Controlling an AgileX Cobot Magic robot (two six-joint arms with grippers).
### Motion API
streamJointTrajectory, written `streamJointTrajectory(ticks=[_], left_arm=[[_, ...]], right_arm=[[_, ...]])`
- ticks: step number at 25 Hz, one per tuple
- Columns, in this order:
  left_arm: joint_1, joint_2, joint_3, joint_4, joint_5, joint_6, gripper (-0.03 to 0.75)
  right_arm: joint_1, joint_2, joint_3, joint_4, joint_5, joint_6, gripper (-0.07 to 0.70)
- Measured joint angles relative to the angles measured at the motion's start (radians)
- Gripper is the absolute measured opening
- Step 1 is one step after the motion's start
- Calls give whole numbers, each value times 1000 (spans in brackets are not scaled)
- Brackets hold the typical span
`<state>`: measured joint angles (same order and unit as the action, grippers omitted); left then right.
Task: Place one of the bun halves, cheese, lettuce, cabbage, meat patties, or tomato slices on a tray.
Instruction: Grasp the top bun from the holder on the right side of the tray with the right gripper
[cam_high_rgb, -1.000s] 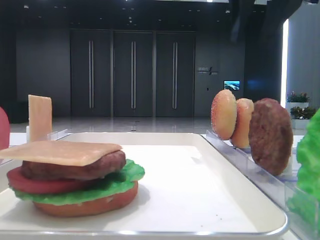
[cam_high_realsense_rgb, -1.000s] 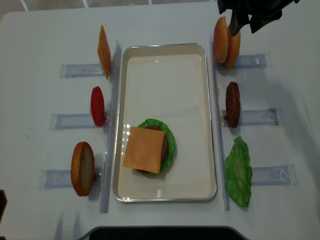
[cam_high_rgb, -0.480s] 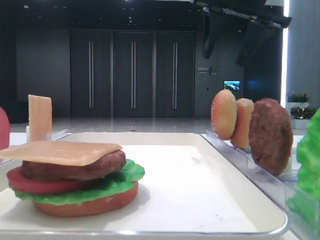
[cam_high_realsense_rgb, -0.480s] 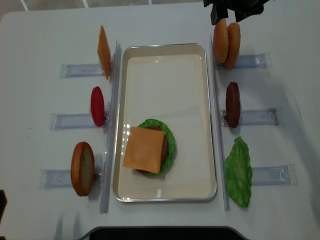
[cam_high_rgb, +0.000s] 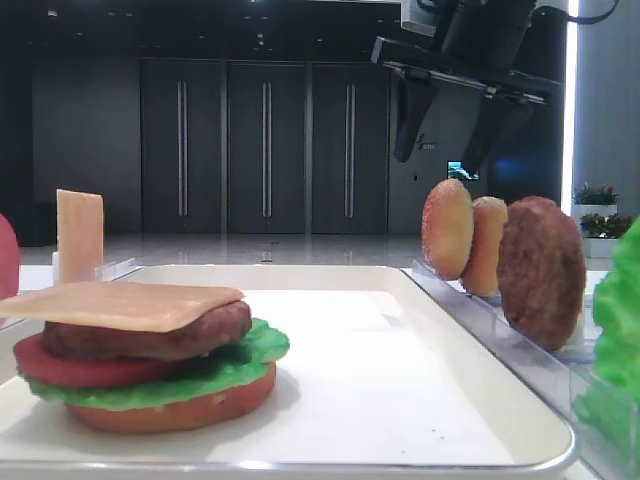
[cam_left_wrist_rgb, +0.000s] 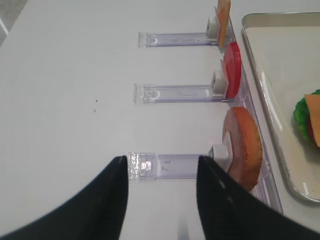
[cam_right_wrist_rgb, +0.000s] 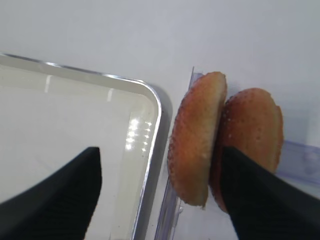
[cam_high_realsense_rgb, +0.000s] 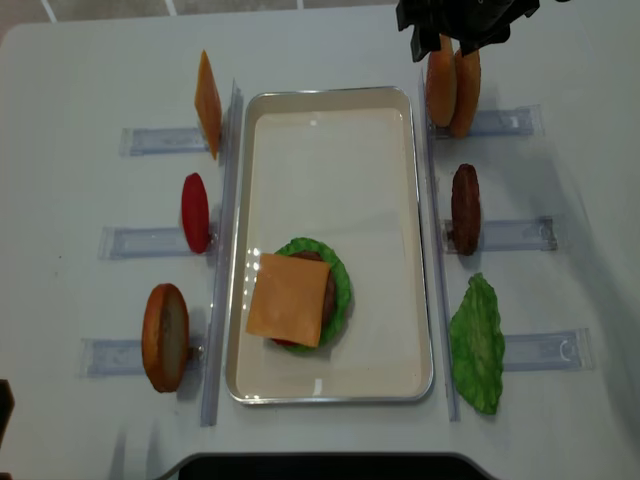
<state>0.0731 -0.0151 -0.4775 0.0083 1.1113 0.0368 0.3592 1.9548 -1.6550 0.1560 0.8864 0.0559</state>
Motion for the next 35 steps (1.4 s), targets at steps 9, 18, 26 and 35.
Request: streamJointTrajectory(ticks=[9, 18, 26, 35], left_arm=[[0, 0, 0, 0, 0, 0, 345], [0, 0, 0, 0, 0, 0, 345], [0, 0, 0, 0, 0, 3, 345], [0, 0, 0, 0, 0, 7, 345]], right_arm=[[-1, 58, -1, -2, -2, -11, 479], [-7, 79, -3, 5, -21, -29, 469], [-10, 84, -4, -5, -45, -30, 391], [-10, 84, -4, -18, -62, -30, 263]])
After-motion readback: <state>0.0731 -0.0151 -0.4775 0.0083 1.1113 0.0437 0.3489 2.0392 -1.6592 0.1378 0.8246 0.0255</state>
